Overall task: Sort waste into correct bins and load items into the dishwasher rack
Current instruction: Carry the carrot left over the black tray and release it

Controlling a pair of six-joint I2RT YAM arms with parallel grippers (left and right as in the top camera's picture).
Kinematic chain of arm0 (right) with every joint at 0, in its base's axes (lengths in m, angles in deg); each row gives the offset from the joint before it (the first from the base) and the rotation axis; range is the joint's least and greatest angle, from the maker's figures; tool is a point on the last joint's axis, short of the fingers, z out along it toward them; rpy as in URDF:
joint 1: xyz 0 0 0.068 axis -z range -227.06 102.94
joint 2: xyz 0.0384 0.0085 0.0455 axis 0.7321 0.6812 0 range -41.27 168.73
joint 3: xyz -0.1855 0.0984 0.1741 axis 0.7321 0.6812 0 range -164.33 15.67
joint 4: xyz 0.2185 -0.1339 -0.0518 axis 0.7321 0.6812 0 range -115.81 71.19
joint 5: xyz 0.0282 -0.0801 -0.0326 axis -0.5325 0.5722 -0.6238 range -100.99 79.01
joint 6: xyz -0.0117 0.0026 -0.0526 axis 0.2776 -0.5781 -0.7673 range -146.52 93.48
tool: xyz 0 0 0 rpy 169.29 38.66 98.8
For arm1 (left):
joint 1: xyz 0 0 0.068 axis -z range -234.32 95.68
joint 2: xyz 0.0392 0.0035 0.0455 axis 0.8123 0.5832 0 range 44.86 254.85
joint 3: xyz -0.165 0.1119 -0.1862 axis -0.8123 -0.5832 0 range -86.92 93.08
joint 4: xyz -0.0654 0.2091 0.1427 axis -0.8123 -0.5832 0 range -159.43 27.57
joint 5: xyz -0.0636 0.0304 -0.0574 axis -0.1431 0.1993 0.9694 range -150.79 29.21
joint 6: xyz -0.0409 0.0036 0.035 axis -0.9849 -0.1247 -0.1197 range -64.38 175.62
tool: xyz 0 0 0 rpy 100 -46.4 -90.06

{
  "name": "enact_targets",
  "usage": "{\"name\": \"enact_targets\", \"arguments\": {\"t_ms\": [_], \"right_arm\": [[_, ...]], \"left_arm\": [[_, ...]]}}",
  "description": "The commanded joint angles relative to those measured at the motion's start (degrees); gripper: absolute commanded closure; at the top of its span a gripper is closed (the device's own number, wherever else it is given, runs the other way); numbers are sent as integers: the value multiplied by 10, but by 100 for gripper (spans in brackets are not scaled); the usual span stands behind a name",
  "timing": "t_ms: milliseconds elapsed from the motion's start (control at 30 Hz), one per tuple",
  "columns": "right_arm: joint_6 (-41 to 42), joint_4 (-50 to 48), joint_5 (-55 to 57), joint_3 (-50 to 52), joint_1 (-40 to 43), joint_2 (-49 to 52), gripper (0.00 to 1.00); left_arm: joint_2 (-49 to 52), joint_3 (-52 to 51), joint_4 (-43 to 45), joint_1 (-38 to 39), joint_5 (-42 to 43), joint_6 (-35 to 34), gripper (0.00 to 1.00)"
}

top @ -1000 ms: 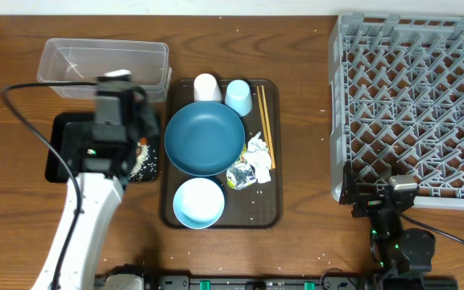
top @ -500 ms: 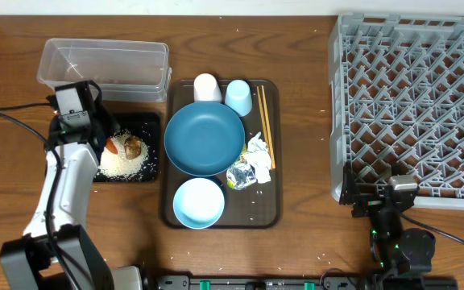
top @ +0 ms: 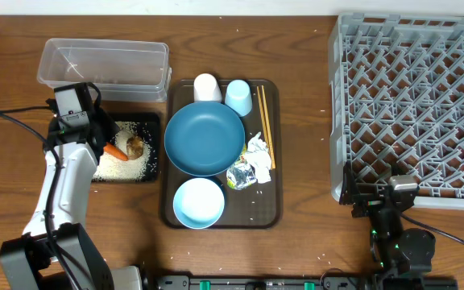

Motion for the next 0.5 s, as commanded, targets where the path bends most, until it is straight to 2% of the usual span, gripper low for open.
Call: {"name": "enact_targets", "arguments": {"t_ms": [0,200,367,400,433,467], "right_arm": [[-3,2,2,1,6,0,1],[-3,2,2,1,6,0,1],[-3,2,2,1,6,0,1],[-3,2,2,1,6,0,1],[-3,2,2,1,6,0,1],[-3,2,2,1,6,0,1]], "left_arm": [[-7,-1,-4,-2,30,-3,62],[-41,-1,-8,-2,115,-3,62],[-100,-1,-28,-2,263,-3,61],[-111,-1,-31,-1,308,-3,55],[-119,-1,-32,1,346,-3,42],[-125,-1,-32,4,389,-3,19]]}}
